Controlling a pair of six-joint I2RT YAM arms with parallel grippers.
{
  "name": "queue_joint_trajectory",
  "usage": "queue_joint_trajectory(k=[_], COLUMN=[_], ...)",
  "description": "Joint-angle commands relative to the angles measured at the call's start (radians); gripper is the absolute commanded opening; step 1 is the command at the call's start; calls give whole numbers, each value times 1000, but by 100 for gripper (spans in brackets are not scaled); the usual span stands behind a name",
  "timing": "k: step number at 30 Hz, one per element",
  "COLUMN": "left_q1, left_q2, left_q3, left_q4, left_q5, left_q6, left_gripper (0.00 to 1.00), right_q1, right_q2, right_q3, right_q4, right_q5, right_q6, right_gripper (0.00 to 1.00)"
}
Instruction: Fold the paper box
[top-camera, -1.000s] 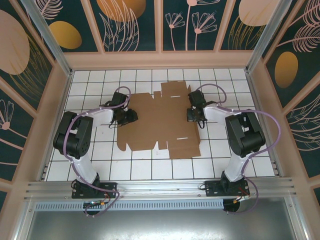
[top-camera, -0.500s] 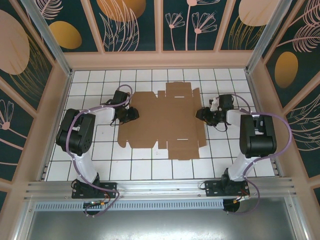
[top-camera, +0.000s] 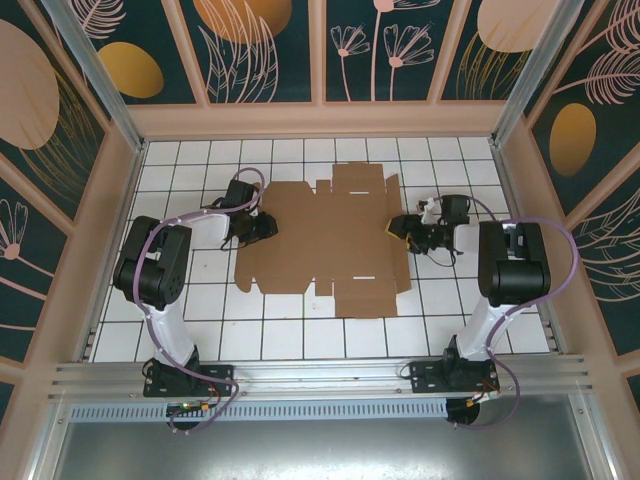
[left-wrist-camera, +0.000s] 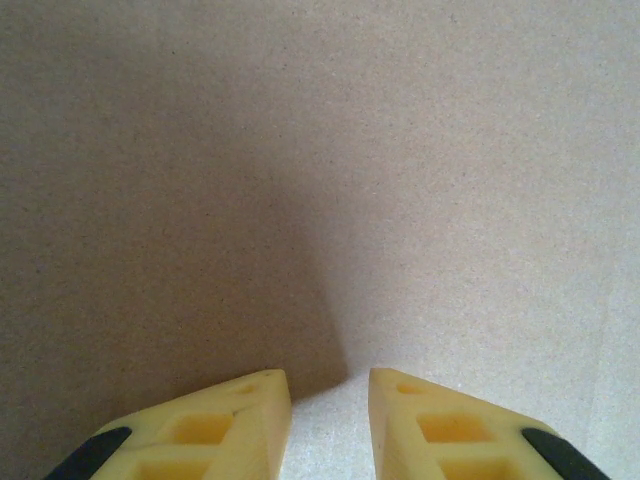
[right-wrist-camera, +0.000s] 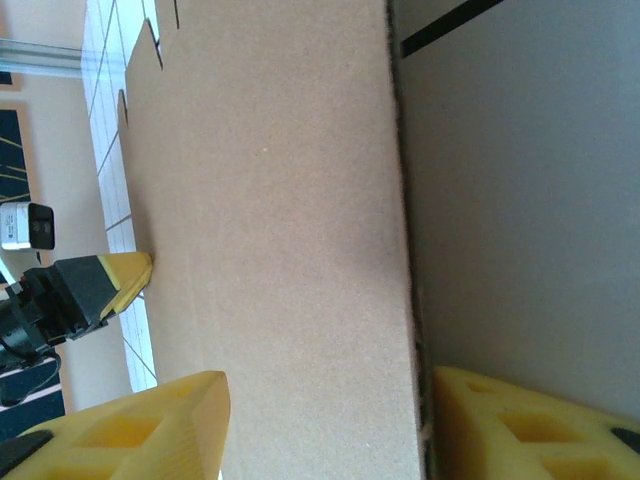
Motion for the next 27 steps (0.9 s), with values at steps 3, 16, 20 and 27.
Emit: queue_joint_trajectory(k=[3,16,20,27], left_q1=[-10,-9,-9,-6], left_q2=[91,92,75,55], left_q3=[-37,-54,-61,-67], left_q4=[-85,-48,-49,-53], left_q5=[9,97,97,88], left_q6=[15,-2,-1,3], left_gripper=[28,24,24,23], right_q1=[41,126,109,50], right_q2=[111,50,-10,-69], right_q3=[-25,58,4,-33], right_q4=[-32,-147,-17,-19], right_q5=[-118,-123,-206,-173], right_q6=[22,4,98,115], right_gripper=[56,61,56,50])
